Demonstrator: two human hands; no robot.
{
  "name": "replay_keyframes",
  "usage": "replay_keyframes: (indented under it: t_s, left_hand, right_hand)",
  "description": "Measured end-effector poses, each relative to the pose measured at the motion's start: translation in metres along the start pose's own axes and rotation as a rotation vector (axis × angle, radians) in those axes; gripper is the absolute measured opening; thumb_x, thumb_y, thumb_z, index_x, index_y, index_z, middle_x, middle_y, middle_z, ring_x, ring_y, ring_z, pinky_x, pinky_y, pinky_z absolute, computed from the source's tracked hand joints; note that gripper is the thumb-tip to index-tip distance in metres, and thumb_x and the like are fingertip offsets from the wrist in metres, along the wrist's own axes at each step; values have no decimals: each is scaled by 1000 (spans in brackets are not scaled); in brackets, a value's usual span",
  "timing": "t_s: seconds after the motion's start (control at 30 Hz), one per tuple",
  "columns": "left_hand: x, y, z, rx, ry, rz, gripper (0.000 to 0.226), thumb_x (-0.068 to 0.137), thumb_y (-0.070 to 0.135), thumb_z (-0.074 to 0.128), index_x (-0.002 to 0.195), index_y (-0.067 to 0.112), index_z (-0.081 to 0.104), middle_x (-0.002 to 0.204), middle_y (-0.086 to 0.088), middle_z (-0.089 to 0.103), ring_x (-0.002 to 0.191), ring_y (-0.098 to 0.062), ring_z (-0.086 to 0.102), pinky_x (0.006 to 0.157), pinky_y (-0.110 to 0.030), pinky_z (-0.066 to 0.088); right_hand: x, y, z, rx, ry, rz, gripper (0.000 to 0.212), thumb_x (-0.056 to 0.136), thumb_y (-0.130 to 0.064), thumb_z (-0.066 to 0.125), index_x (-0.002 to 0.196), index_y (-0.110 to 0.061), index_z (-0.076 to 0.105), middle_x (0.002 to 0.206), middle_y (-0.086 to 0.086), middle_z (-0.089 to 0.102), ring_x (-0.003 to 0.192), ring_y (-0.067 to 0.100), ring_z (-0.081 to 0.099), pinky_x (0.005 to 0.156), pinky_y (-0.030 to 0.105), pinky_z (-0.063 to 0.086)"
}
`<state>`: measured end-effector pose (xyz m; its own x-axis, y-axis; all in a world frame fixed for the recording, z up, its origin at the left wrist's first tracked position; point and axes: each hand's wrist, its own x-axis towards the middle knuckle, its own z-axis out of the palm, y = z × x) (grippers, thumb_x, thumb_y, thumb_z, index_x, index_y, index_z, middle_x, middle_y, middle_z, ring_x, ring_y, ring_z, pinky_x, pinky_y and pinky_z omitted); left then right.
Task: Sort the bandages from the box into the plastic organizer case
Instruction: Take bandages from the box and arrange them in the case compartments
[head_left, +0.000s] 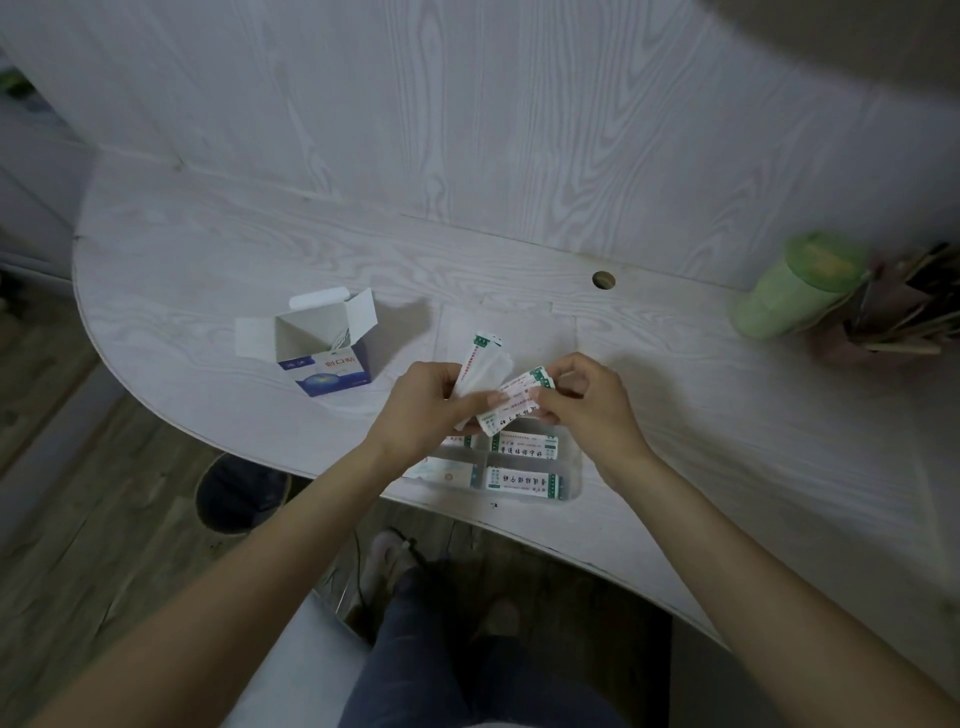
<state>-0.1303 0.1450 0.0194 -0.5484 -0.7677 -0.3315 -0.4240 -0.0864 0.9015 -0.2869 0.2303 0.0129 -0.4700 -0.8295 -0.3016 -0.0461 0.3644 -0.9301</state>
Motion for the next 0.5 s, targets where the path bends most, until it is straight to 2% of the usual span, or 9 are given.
replay_keyframes:
  t_s: [0.1, 0.2, 0.3, 0.43, 0.5]
  left_hand:
    - [3, -2, 1, 106, 34, 3, 13, 84, 12, 70, 92, 1, 69, 90, -8, 72, 71, -16, 69, 61, -21, 57]
    - [6, -3, 4, 181, 43, 1, 9, 86, 11, 67, 90, 3, 68, 91, -8, 70, 69, -11, 66, 54, -14, 52]
    - [7, -6, 8, 220, 19, -17, 11, 86, 12, 67, 93, 3, 67, 96, -7, 69, 70, -15, 68, 57, -18, 55]
    - [8, -16, 15, 284, -19, -33, 16, 86, 15, 67, 98, 4, 69, 99, -6, 71, 75, -15, 69, 66, -26, 59]
    - [7, -22, 21, 246, -32, -60, 15, 87, 13, 66, 98, 3, 68, 98, -5, 70, 74, -12, 68, 62, -22, 58]
  right_hand:
    - [-3, 2, -3, -8, -48, -22, 20, 87, -2, 64, 102, -16, 66, 90, 13, 70, 67, 14, 67, 62, 17, 54]
    - [-4, 6, -6, -69, -79, -41, 16, 88, -6, 65, 93, -20, 67, 91, 11, 72, 70, 14, 69, 65, 19, 56]
    - [-4, 12, -8, -135, -72, -45, 16, 88, -8, 65, 81, -22, 64, 90, 9, 72, 66, 12, 68, 61, 18, 53]
    - [-7, 26, -10, -203, -93, -5, 15, 87, -8, 66, 87, -23, 65, 92, 4, 72, 67, 8, 65, 58, 19, 50]
    - [-7, 38, -10, -248, -93, 17, 17, 86, -9, 67, 86, -26, 67, 97, 3, 72, 76, 9, 64, 62, 19, 48]
